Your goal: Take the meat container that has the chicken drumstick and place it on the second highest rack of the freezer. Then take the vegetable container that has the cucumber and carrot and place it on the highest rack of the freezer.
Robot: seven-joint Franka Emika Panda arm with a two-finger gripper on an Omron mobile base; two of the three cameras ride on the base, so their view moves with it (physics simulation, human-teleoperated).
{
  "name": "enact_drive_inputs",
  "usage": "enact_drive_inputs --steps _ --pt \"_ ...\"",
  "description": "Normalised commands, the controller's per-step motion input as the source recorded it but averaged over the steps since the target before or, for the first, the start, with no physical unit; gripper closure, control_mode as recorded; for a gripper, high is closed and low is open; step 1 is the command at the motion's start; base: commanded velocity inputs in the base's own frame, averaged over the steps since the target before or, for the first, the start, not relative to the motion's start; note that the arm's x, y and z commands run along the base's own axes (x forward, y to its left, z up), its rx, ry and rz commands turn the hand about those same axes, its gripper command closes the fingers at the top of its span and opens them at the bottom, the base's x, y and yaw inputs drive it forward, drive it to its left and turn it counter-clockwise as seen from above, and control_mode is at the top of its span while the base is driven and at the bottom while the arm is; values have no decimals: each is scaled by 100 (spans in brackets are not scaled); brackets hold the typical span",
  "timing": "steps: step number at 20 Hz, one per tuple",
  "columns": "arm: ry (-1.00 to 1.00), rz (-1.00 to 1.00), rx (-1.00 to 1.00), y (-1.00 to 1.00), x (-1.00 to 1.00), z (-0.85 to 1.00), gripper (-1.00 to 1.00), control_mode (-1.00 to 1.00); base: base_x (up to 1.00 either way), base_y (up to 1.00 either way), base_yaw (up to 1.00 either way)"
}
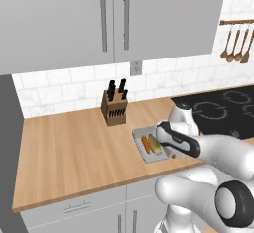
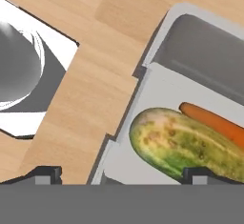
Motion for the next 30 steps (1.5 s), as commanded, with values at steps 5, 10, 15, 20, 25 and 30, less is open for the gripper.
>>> enact_drive_inputs --steps 5,10,15,20,25,30 --pt "-2 0 -1 0 -45 -82 -100 -100 0 0 0" --pt "0 0 -11 5 -57 -100 -100 -100 0 0 0" --pt "5 -1 -19 38 -45 -100 -100 -100 0 0 0" --pt "11 -2 -25 76 -31 -100 100 -100 0 0 0" --pt "13 -4 -11 53 -8 -86 100 -100 0 0 0" --pt "7 -6 -3 38 -1 -64 100 -100 0 0 0"
